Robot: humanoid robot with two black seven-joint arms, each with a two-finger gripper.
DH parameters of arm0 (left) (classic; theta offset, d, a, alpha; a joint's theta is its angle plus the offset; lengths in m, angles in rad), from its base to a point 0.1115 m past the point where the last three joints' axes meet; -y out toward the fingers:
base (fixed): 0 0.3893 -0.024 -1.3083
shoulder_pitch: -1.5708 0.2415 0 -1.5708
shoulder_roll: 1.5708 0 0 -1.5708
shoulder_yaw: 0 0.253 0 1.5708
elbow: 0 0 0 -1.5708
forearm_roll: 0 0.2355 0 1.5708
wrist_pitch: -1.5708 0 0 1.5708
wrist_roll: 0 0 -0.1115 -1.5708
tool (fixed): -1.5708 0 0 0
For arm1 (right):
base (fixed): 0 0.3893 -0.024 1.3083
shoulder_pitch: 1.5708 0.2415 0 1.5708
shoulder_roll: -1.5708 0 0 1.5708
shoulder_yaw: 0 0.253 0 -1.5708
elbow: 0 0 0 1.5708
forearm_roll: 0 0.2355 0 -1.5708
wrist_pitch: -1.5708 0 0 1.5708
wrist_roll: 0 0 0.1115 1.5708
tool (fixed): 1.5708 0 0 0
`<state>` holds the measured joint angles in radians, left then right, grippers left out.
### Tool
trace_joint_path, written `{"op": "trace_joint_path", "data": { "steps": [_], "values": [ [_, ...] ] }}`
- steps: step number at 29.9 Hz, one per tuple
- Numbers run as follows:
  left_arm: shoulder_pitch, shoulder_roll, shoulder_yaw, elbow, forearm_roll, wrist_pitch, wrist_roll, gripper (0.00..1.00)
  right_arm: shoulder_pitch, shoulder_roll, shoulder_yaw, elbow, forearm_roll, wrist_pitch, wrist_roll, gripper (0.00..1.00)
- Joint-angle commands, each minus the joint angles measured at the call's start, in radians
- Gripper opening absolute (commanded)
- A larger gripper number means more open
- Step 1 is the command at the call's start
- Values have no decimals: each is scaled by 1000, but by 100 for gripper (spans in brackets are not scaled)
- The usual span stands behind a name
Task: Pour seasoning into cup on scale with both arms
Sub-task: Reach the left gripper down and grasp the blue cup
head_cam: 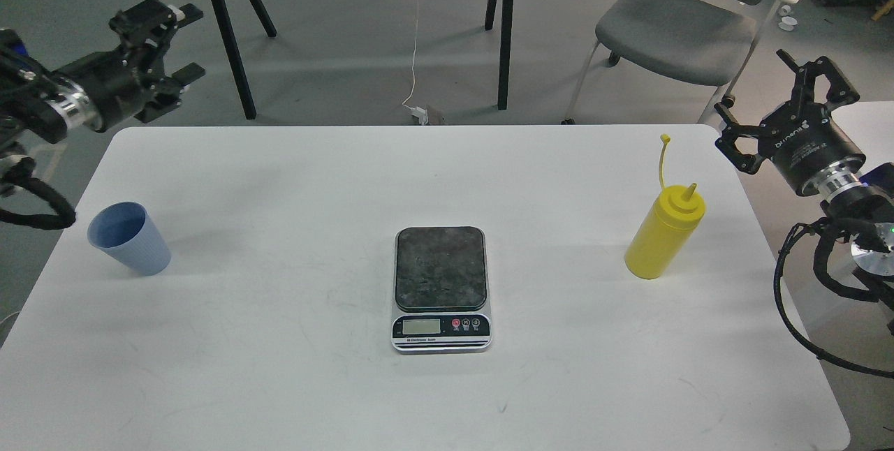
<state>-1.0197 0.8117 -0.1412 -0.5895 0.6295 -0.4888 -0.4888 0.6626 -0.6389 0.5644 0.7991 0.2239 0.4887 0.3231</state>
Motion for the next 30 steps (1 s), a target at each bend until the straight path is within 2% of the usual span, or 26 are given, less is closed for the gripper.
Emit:
{"op": "trace_joint_path", "data": {
  "steps": [1, 5, 8, 10, 14, 18, 22, 30],
  "values": [
    [3, 95, 3, -6, 241, 0, 0, 99, 0, 1, 0, 0, 0, 0, 1, 99],
    [10, 202, 6, -87, 514, 0, 0, 99, 0, 1, -3, 0, 0, 0, 1, 99],
    [36, 254, 12, -177, 662, 80, 0, 99, -1, 2, -3, 0, 0, 0, 1, 99],
    [56, 251, 14, -194, 705, 122, 0, 99, -1, 4, -4, 0, 0, 0, 1, 99],
    [125, 235, 38, -191, 753, 206, 0, 99, -1, 8, -8, 0, 0, 0, 1, 99],
    [184, 155, 58, -144, 765, 295, 0, 99, 0, 8, -9, 2, 0, 0, 1, 99],
    [224, 70, 78, -49, 760, 325, 0, 99, 0, 8, -9, 3, 0, 0, 1, 99],
    [268, 55, 81, -33, 762, 354, 0, 97, -9, 10, -12, 5, -2, 0, 1, 99]
  ]
}}
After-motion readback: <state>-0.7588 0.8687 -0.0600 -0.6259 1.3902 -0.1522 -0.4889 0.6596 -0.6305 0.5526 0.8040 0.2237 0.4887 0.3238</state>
